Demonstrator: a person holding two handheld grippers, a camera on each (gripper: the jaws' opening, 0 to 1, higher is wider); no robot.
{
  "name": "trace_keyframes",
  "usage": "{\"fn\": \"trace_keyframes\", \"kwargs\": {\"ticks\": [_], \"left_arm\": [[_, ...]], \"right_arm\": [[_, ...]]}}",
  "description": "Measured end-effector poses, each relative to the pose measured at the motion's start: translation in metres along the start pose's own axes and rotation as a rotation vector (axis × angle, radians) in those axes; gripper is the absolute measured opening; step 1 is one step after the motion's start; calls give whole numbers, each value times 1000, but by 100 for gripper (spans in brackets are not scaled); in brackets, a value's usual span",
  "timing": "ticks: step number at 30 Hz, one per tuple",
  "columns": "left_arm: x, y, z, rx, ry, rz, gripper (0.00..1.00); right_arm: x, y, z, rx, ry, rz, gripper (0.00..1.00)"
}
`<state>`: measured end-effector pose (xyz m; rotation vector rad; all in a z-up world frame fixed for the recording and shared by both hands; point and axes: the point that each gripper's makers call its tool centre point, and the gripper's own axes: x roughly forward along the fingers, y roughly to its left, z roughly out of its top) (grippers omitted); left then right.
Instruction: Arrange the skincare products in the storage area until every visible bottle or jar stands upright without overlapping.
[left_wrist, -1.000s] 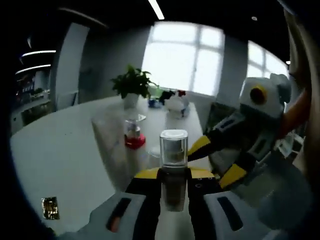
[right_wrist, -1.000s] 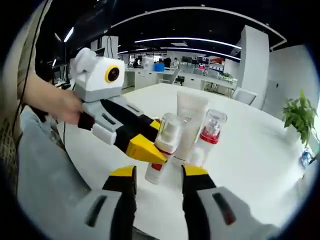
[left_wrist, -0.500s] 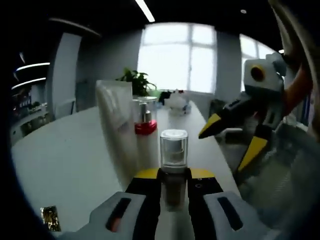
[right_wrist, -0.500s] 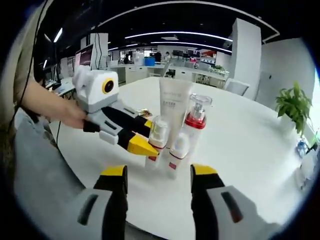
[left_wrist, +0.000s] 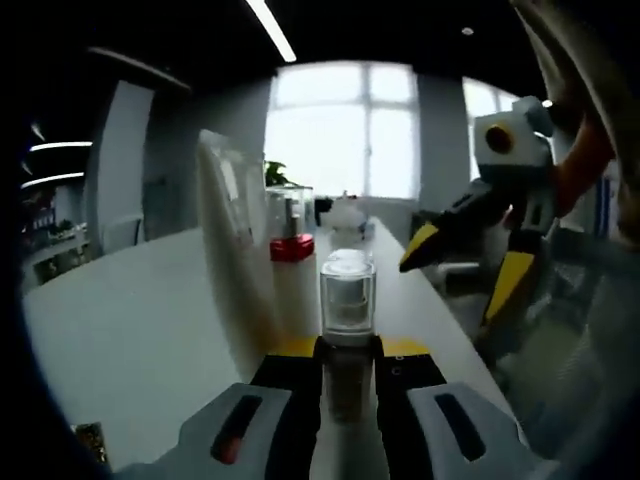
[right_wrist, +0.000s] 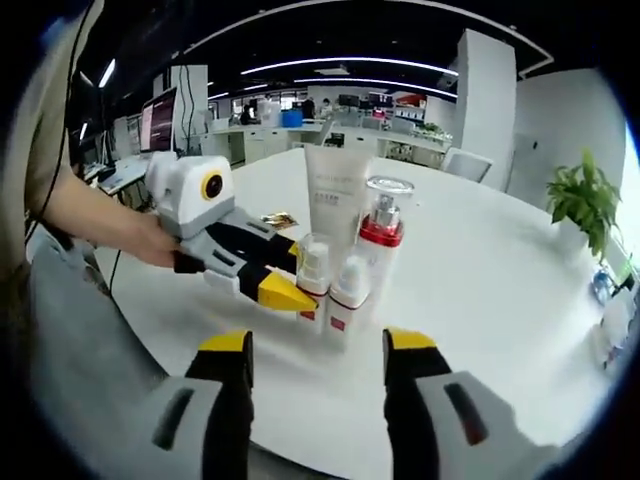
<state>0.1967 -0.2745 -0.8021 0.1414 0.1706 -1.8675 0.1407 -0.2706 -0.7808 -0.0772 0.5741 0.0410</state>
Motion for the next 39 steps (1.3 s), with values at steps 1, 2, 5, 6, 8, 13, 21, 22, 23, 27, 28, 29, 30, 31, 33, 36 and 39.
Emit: {"fn": "trace_keyframes", "kwargs": {"ticks": [1,2,5,6,8,13,21,22,23,27,28,29,30,31,33,36,39], "left_arm": [[1,0,-1,-7,-7,-10,16],[1,0,0,-12,-18,-9,16],[1,5,0,-33,-36,-10,16],[1,6,0,-39,-41,-13,16],[1,7,0,-45,-47,-19,16],[1,4,1,-40,-47,-46,17],[-1,0,-17,-46,16,-63,23],[-1,0,-18,-45,18,-63,23],[-2,0,-19,-46,20,-62,23],[-2,4,-20,-47,26,-56,24],[-3,4,-20,-46,29,-55,24],[-3,5,-20,-45,33,-55,25],[-4,4,-20,-49,37,-61,26],[-4,3,-20,-61,41,-65,27],[-6,1,-20,-62,53,-75,31],[-11,-2,-20,-75,81,-84,31],[-18,-4,-24,-103,136,-74,40]], "right_arm": [[0,0,0,4,-1,3,54],[0,0,0,8,-1,6,54],[0,-1,0,24,-6,10,58],[0,-1,0,38,-9,12,59],[1,-1,0,56,-13,16,63],[2,-2,0,78,-14,15,65],[3,-1,-3,80,3,22,64],[3,-1,-3,80,3,21,64],[3,-1,-3,81,2,20,64],[3,-2,-3,87,3,18,64],[3,-2,-3,90,2,17,64],[3,-2,-3,91,2,16,64],[3,-3,-3,95,2,16,64],[3,-3,-3,98,2,16,64],[3,-3,-3,111,2,22,65],[5,0,-6,136,12,57,72],[5,1,-5,136,11,58,72]]}}
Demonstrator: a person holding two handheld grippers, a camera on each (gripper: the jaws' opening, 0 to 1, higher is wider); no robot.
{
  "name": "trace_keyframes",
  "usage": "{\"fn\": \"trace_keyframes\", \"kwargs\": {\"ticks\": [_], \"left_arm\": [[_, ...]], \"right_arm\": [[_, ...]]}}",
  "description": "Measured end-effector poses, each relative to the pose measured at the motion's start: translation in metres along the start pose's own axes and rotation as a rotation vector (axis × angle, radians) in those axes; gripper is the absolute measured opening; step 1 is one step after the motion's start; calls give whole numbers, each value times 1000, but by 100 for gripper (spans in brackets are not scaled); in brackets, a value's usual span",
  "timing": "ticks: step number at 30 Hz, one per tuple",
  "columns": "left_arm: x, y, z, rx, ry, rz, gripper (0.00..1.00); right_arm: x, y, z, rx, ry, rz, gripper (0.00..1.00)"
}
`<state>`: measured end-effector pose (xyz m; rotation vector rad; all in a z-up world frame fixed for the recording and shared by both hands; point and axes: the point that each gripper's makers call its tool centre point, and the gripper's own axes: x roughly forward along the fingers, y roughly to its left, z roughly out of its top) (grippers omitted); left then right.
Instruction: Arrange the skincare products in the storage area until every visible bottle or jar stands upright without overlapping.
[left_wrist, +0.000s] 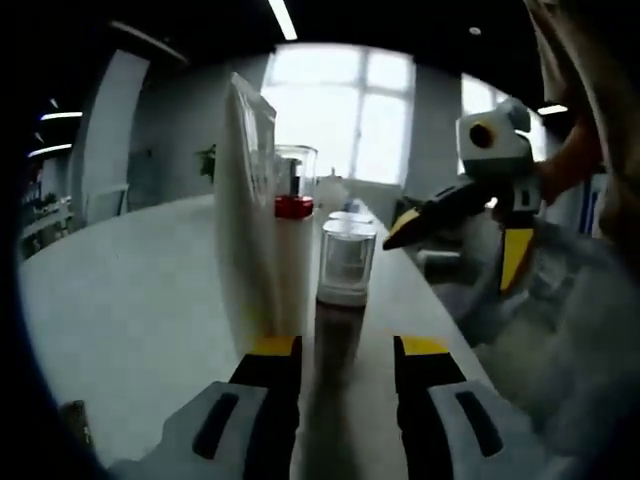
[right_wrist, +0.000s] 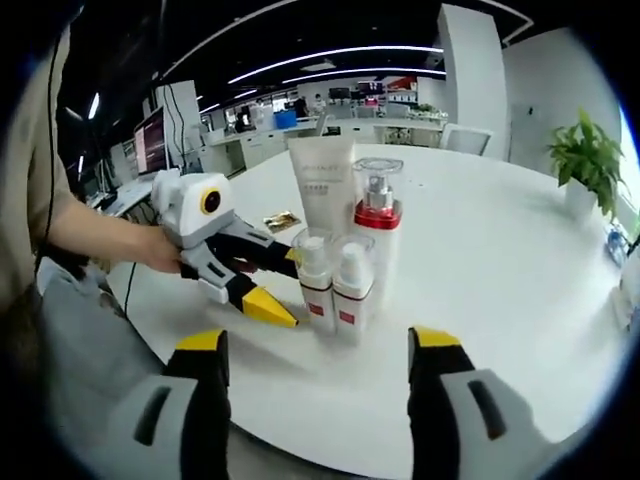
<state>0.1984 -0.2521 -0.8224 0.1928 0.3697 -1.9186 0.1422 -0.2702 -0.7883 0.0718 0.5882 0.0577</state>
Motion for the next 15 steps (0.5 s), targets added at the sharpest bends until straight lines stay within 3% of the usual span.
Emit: {"fn": "trace_keyframes", "kwargs": {"ticks": [5,8,11,15], "left_arm": [[-18,-5,1,-10,47,34,53],[-35,-6,-11,-61,132,90,63],[-50,-9,-16,-84,155,135,75],[-70,-16,-15,-116,158,183,80]], "right_arm": [[-2,0,0,-4,5,-12,73],[-3,4,2,-32,-5,-7,74],[-2,7,0,-31,4,15,75],[-2,10,-1,-19,11,39,87]]}}
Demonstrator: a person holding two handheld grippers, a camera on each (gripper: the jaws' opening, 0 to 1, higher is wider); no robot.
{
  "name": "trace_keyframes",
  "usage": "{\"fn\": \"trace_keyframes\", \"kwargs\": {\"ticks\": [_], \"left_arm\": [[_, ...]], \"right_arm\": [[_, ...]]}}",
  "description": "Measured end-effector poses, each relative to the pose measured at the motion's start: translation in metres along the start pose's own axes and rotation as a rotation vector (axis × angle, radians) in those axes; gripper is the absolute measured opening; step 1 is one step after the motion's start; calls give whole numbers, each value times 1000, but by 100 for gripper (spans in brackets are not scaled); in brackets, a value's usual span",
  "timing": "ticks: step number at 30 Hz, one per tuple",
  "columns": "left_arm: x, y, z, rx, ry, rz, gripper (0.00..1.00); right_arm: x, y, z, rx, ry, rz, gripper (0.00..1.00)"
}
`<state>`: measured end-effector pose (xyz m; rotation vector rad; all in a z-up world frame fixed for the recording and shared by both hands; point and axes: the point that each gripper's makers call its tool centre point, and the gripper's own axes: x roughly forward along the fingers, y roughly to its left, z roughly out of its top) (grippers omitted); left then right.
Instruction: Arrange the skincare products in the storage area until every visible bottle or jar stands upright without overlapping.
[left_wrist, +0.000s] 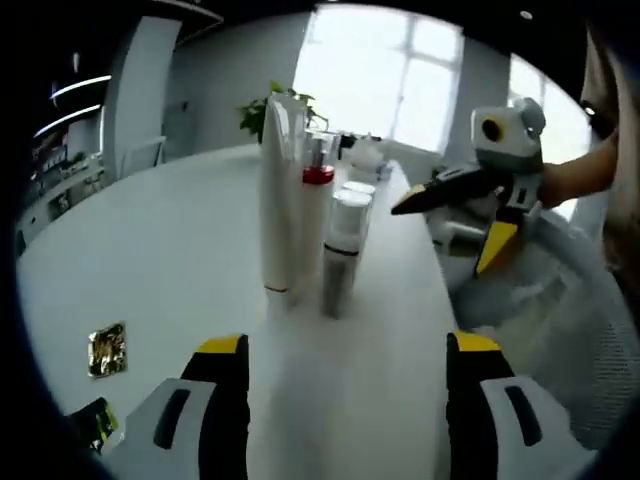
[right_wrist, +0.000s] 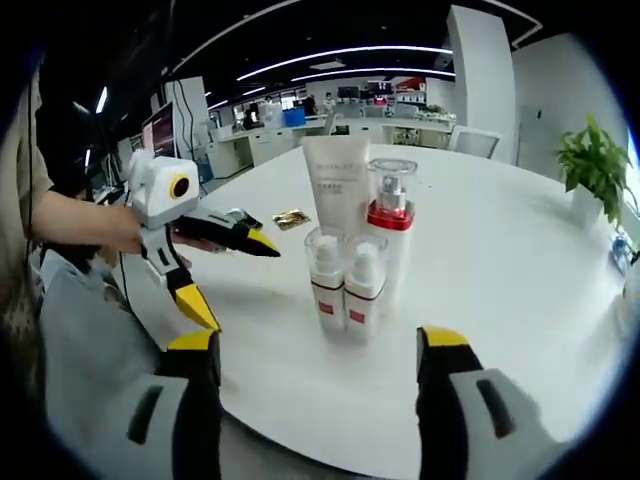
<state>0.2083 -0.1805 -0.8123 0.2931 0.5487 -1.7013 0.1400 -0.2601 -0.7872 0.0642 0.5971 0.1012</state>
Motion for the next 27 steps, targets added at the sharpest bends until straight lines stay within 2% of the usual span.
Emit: {"fn": "trace_keyframes", "kwargs": {"ticks": [4,6,8,10,12,15,22,27], "left_arm": [[-21,-1,-14,-91,58,66,84],[-31,-2,-16,-110,53,96,90],[-39,-5,-18,-159,44,116,93],[-49,-7,-17,-219,9,134,97],[-59,-8,-22,-240,6,161,97],[-75,-9,-27,-284,-10,205,97],[-101,-12,-39,-330,-22,279,97],[-122,-16,-40,-365,-45,334,97]], "right_arm": [[0,1,-6,18,37,-1,85],[-1,1,-6,7,36,-7,86],[-2,1,-5,-1,29,-9,87],[-2,1,-4,-1,23,-9,88],[-2,0,-3,-6,12,-13,90],[-3,-5,0,-33,-7,-32,100],[-3,-1,5,-24,-31,-16,100],[-3,1,6,-41,-33,-19,100]]}}
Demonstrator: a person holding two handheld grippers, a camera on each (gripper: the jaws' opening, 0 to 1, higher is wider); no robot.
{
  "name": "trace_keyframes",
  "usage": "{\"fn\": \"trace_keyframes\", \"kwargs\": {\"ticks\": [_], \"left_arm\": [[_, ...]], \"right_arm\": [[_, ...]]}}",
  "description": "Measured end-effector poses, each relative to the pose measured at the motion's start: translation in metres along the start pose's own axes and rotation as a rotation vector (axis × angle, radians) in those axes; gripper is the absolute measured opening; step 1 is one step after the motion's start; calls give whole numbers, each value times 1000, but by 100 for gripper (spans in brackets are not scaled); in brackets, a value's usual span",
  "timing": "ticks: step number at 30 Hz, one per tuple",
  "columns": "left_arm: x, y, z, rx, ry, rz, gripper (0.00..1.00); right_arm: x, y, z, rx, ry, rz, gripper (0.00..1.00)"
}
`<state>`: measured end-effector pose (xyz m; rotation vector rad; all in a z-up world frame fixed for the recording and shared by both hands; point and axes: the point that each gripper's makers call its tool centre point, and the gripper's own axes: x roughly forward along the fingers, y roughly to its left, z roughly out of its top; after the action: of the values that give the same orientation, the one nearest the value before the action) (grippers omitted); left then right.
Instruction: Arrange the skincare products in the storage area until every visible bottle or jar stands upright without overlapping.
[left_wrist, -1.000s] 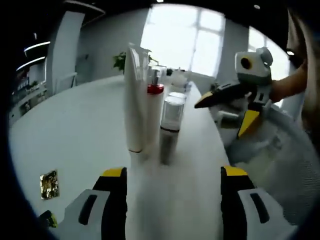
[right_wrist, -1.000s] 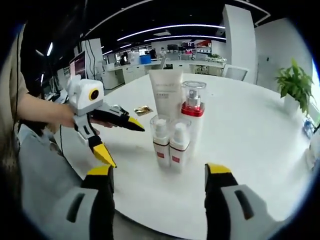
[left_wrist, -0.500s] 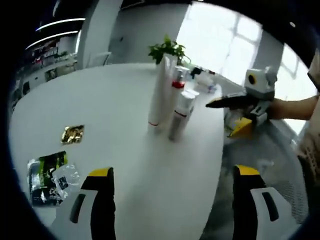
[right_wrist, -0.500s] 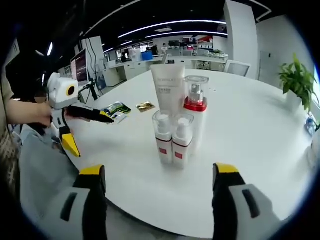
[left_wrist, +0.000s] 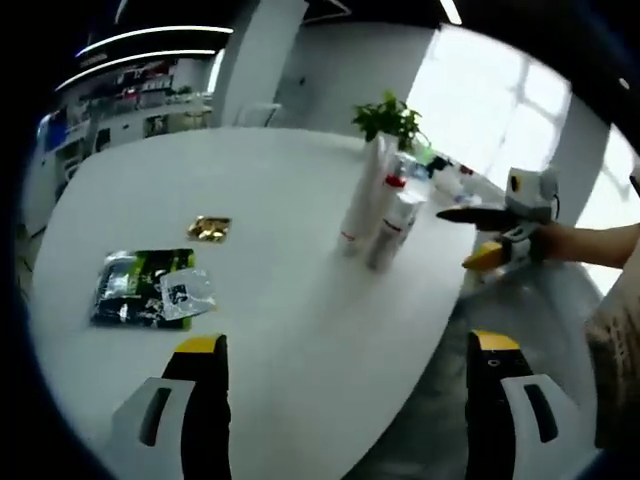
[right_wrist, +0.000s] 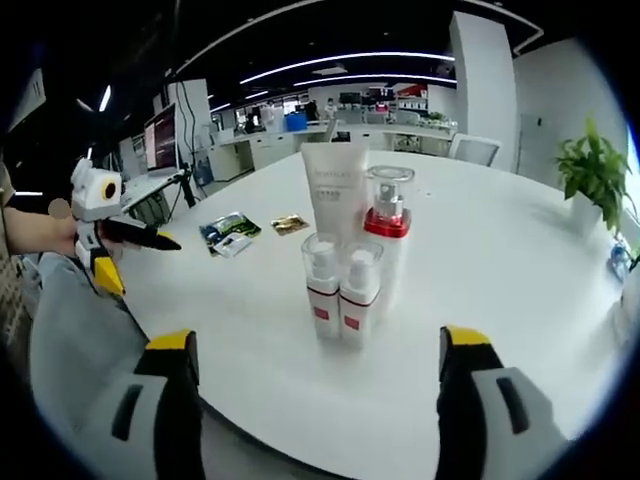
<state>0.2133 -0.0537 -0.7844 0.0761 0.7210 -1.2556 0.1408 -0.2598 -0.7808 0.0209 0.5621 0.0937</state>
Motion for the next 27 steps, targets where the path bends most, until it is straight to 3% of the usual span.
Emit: {"fn": "trace_keyframes", "kwargs": {"ticks": [3,9,11,13,17,24,27], "left_arm": [[-10,2,-3,-25,-6,12,97],[-26,9,-7,-124,-14,96,97],[-28,8,-5,-141,-36,105,97],[-31,2,3,-178,-100,93,97],[-36,7,8,-221,-166,149,97],[-32,21,4,-291,-143,258,97],[-28,36,2,-359,-115,347,96]], "right_arm": [[1,1,0,-2,5,7,100],[1,4,-3,-4,15,26,100],[1,3,-3,-4,19,23,100],[1,1,-2,-4,15,16,100],[0,1,-1,-2,6,20,100],[0,2,1,-16,0,30,100],[0,4,0,-20,5,43,100]]}}
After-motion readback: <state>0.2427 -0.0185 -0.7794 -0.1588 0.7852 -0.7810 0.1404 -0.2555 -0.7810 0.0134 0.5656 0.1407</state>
